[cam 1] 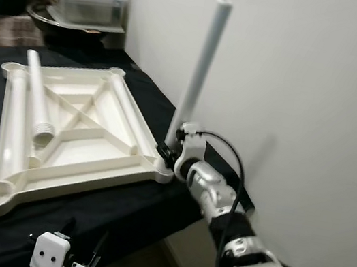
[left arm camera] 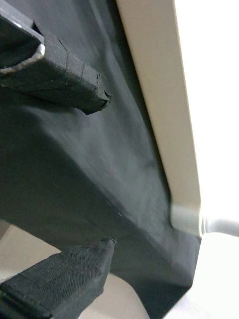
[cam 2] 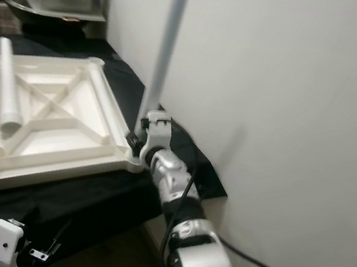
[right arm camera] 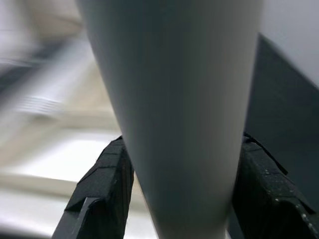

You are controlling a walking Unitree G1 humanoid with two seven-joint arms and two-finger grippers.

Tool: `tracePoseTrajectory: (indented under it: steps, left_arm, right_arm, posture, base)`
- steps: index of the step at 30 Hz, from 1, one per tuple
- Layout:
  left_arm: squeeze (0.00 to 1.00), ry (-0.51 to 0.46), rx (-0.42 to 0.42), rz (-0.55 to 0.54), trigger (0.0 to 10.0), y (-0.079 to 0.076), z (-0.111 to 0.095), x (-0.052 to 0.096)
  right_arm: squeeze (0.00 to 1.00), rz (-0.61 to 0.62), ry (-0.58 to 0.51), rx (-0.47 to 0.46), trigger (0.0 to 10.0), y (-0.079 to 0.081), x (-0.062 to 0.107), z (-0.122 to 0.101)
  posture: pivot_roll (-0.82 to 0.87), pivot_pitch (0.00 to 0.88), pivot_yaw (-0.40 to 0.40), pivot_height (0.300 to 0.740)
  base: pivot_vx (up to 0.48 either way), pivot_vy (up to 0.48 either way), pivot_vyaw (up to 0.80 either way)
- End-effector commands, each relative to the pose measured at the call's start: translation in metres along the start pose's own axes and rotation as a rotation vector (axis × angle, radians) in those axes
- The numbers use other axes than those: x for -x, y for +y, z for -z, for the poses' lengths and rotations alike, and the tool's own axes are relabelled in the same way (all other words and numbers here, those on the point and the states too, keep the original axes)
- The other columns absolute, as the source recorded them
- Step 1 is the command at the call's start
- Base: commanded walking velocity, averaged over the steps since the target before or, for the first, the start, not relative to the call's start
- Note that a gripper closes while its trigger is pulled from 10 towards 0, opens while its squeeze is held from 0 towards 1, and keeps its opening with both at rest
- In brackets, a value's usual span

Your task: Building children table

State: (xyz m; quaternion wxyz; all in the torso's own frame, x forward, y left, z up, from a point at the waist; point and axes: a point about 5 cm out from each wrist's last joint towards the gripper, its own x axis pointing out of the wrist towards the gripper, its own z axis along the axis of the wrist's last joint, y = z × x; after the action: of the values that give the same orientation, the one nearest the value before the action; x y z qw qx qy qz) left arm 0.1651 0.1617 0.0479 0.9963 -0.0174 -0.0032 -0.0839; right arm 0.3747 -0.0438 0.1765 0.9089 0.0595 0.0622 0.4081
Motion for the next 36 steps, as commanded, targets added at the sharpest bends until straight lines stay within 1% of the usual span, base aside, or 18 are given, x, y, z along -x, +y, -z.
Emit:
tracePoseTrajectory:
  steps: [1,5,11,12,13,14,16,18,19,20,22,24,25,26,27,28,31,36]
  left_arm:
    - [0.0,0.053,0.02,0.0,10.0,-0.002,0.009,0.003]
    - [0.0,0.052,0.019,0.004,10.0,-0.002,0.009,0.002]
    - [0.0,0.049,0.018,-0.003,10.0,-0.001,0.008,0.003]
    - [0.0,0.048,0.018,-0.005,10.0,-0.001,0.008,0.003]
    - [0.0,0.047,0.018,-0.006,10.0,-0.001,0.008,0.003]
    - [0.0,0.046,0.017,-0.007,10.0,-0.001,0.007,0.002]
    - [0.0,0.046,0.016,-0.008,10.0,-0.001,0.007,0.002]
    - [0.0,0.046,0.016,-0.008,10.0,-0.001,0.007,0.002]
    - [0.0,0.046,0.015,-0.007,10.0,-0.001,0.007,0.002]
    - [0.0,0.046,0.015,-0.007,10.0,-0.001,0.007,0.002]
    - [0.0,0.044,0.018,-0.006,10.0,-0.001,0.006,0.002]
    - [0.0,0.044,0.018,-0.006,10.0,-0.001,0.006,0.002]
    - [0.0,0.044,0.019,-0.005,10.0,-0.001,0.006,0.002]
    - [0.0,0.044,0.019,-0.005,10.0,-0.001,0.006,0.002]
    - [0.0,0.044,0.02,-0.004,10.0,-0.001,0.006,0.002]
    - [0.0,0.044,0.02,-0.004,10.0,-0.002,0.006,0.002]
    - [0.0,0.044,0.021,-0.002,10.0,-0.002,0.006,0.002]
    - [0.0,0.045,0.022,0.003,10.0,-0.002,0.006,0.001]
  right_arm:
    - [0.0,-0.244,-0.071,0.05,10.0,0.028,-0.008,-0.018]
    - [0.0,-0.483,0.031,0.156,10.0,0.038,0.002,-0.001]
    - [0.0,-0.512,0.085,0.154,10.0,0.045,-0.003,0.016]
    - [0.0,-0.514,0.091,0.149,3.3,0.047,-0.004,0.019]
    - [0.0,-0.492,0.095,0.123,3.3,0.047,-0.007,0.022]
    - [0.0,-0.428,0.093,0.098,0.0,0.044,-0.01,0.023]
    - [0.0,-0.268,0.134,0.077,0.0,0.035,-0.015,0.027]
    - [0.0,-0.268,0.134,0.077,0.0,0.035,-0.015,0.027]
    - [0.0,-0.158,0.158,0.074,0.0,0.028,-0.016,0.029]
    - [0.0,-0.158,0.158,0.074,0.0,0.028,-0.016,0.029]
    - [0.0,0.251,0.175,0.022,0.0,-0.005,-0.008,0.034]
    - [0.0,0.251,0.175,0.022,0.0,-0.005,-0.008,0.034]
    - [0.0,0.499,0.178,-0.013,0.0,-0.025,0.004,0.039]
    - [0.0,0.499,0.178,-0.013,0.0,-0.025,0.004,0.039]
    - [0.0,0.712,0.164,-0.043,0.0,-0.04,0.017,0.044]
    - [0.0,0.829,0.148,-0.062,0.0,-0.046,0.026,0.048]
    - [0.0,0.866,0.128,-0.072,0.0,-0.043,0.026,0.049]
    - [0.0,0.766,0.097,-0.065,0.0,-0.023,0.008,0.043]
  posture:
    - [0.16,0.0,-0.12,0.74]
    - [0.16,0.0,-0.126,0.74]
    - [0.17,0.0,-0.134,0.74]
    - [0.17,0.0,-0.134,0.74]
    - [0.17,0.0,-0.134,0.74]
    - [0.17,0.0,-0.131,0.74]
    - [0.17,0.0,-0.131,0.74]
    - [0.17,0.0,-0.131,0.74]
    - [0.17,0.0,-0.131,0.74]
    - [0.17,0.0,-0.131,0.74]
    - [0.16,0.0,-0.131,0.74]
    - [0.16,0.0,-0.131,0.74]
    - [0.16,0.0,-0.13,0.74]
    - [0.16,0.0,-0.13,0.74]
    - [0.16,0.0,-0.128,0.74]
    - [0.16,0.0,-0.126,0.74]
    - [0.15,0.0,-0.124,0.74]
    - [0.15,0.0,-0.122,0.74]
  base:
    - [0.0,0.0,0.0]
    - [0.0,0.0,0.0]
    - [0.0,0.0,0.0]
    - [0.0,0.0,0.0]
    - [0.0,0.0,0.0]
    - [0.0,0.0,0.0]
    - [0.0,0.0,0.0]
    - [0.0,0.0,0.0]
    - [0.0,0.0,0.0]
    - [0.0,0.0,0.0]
    - [0.0,0.0,0.0]
    - [0.0,0.0,0.0]
    - [0.0,0.0,0.0]
    - [0.0,0.0,0.0]
    - [0.0,0.0,0.0]
    - [0.0,0.0,0.0]
    - [0.0,0.0,0.0]
    - [0.0,0.0,0.0]
